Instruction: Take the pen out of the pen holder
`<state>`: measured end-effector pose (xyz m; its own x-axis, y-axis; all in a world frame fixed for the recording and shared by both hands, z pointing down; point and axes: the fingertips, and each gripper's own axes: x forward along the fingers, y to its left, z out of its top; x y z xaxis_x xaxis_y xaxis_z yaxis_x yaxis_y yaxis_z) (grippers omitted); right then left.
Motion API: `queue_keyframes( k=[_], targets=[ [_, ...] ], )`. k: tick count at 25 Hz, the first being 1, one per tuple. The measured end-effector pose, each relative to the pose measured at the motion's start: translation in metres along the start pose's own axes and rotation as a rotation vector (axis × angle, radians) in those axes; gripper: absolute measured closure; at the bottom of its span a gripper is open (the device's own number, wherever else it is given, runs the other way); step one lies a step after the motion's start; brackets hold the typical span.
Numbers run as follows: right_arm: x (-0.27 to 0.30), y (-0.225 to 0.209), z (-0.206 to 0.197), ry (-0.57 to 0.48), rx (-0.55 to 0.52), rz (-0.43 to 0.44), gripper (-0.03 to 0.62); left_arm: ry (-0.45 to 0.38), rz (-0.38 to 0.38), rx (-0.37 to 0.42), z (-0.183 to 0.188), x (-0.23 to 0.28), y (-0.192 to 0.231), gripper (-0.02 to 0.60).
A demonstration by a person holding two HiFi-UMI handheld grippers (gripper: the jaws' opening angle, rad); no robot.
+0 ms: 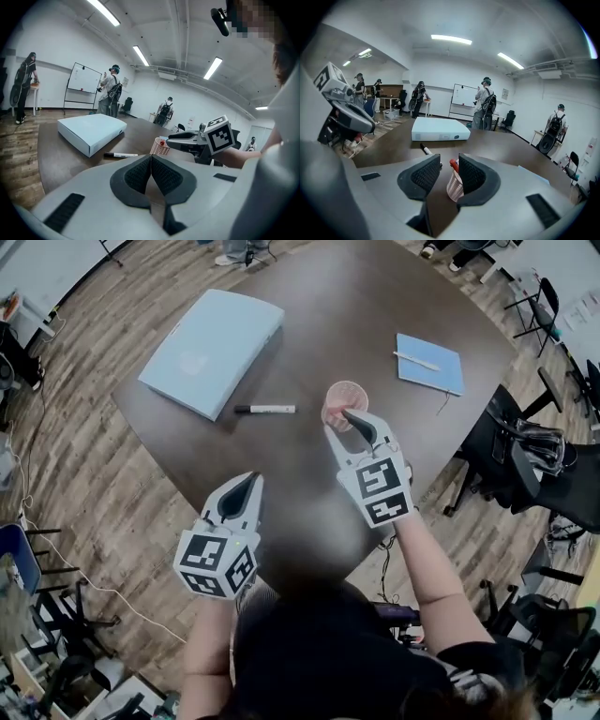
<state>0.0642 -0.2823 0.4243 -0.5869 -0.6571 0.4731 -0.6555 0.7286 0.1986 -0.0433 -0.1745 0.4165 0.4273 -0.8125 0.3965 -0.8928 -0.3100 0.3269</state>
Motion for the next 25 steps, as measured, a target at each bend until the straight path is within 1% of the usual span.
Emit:
queue_keyframes(
  k=[5, 8, 10, 14, 20, 25],
  targets=[
    [0.017, 0.000, -0.002, 0.020, -0.098, -0.020, 0.457, 0.005, 0.035, -0.019, -0.005, -0.002, 0.007, 0.552],
    [0.023, -0.002, -0.005, 0.035, -0.197, -0.063, 0.456, 0.003, 0.052, -0.026, -0.008, -0.004, 0.011, 0.552],
    [0.027, 0.000, -0.007, 0.047, -0.250, -0.077, 0.457, 0.003, 0.061, -0.030, -0.009, -0.006, 0.013, 0.552],
    [0.032, 0.001, -0.013, 0.072, -0.248, -0.072, 0.463, -0.002, 0.073, -0.042, -0.009, -0.013, 0.015, 0.552],
    [0.035, -0.005, -0.015, 0.087, -0.257, -0.120, 0.528, -0.010, 0.091, -0.038, -0.009, -0.021, 0.023, 0.552],
    [0.030, -0.006, -0.011, 0.078, -0.263, -0.130, 0.531, -0.018, 0.093, -0.040, -0.009, -0.027, 0.024, 0.552]
  ],
)
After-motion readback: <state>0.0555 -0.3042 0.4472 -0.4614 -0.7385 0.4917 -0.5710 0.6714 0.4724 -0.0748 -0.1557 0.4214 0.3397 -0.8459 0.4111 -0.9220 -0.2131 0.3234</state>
